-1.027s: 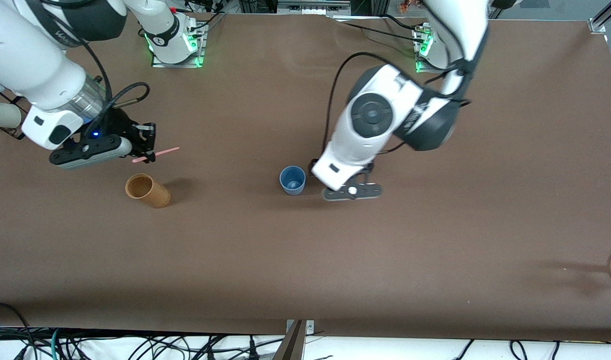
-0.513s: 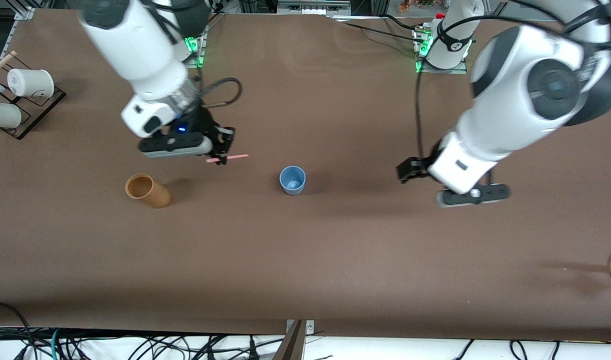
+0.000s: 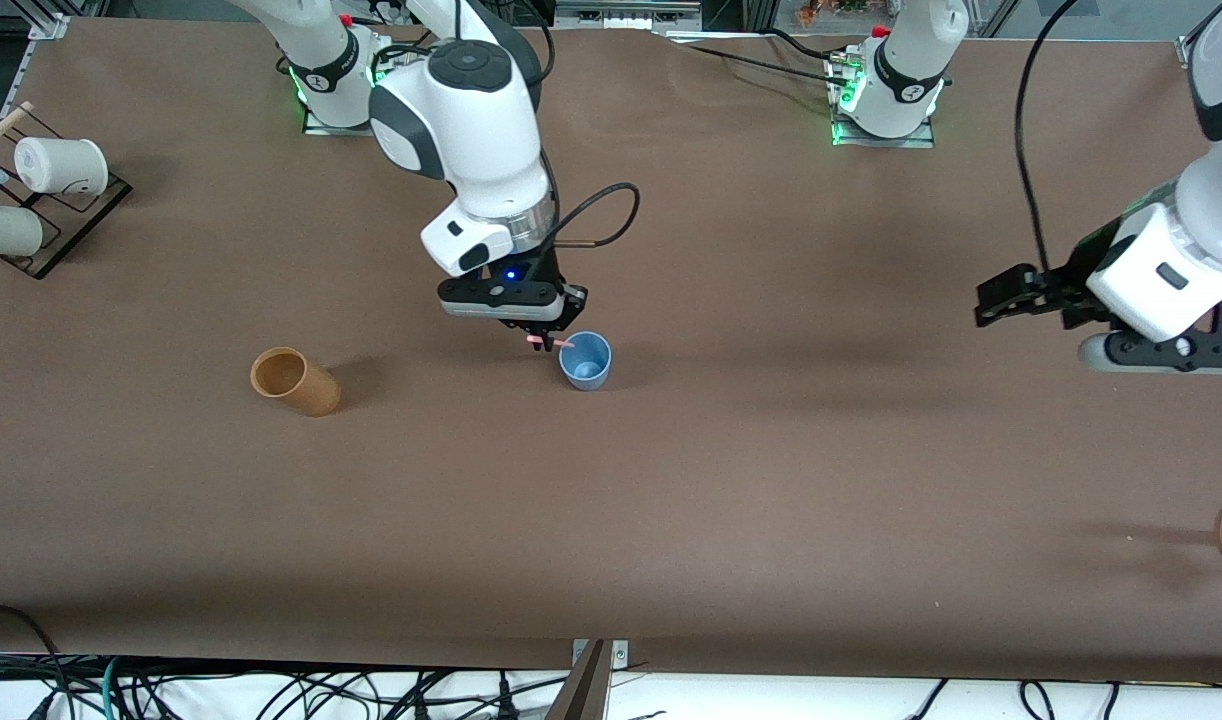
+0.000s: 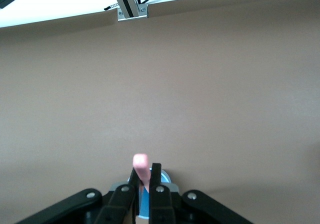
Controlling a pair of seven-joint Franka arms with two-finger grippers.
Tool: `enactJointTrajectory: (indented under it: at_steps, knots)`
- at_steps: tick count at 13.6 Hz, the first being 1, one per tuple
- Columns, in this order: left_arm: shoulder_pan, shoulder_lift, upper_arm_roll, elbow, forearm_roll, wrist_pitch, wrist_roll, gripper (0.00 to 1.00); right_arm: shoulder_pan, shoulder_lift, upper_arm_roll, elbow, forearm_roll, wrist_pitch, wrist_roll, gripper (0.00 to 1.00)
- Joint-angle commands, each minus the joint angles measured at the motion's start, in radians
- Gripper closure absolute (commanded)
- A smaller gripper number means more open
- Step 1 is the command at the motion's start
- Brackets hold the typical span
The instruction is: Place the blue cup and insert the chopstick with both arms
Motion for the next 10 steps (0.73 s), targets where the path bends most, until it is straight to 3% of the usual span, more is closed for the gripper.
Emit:
enactJointTrajectory:
  at_steps: [1, 3, 4, 5, 10]
  knots:
    - [0.027, -0.114, -0.006, -0.141, 0.067, 0.006, 0.098, 0.00, 0.019, 0.037, -0.004, 0.020, -0.040, 0.032, 0.043, 1.00]
    - [0.053, -0.174, -0.006, -0.230, 0.068, 0.008, 0.094, 0.00, 0.021, 0.049, -0.004, 0.018, -0.064, 0.032, 0.046, 1.00]
    - [0.058, -0.191, -0.004, -0.256, 0.061, 0.014, 0.089, 0.00, 0.021, 0.049, -0.004, 0.017, -0.064, 0.032, 0.046, 0.46]
    - [0.059, -0.196, -0.004, -0.261, 0.059, 0.017, 0.089, 0.00, 0.021, 0.049, -0.004, 0.018, -0.067, 0.035, 0.045, 0.01]
    - [0.070, -0.277, -0.004, -0.394, 0.056, 0.098, 0.089, 0.00, 0.013, 0.028, -0.016, 0.026, -0.063, 0.023, 0.023, 0.01]
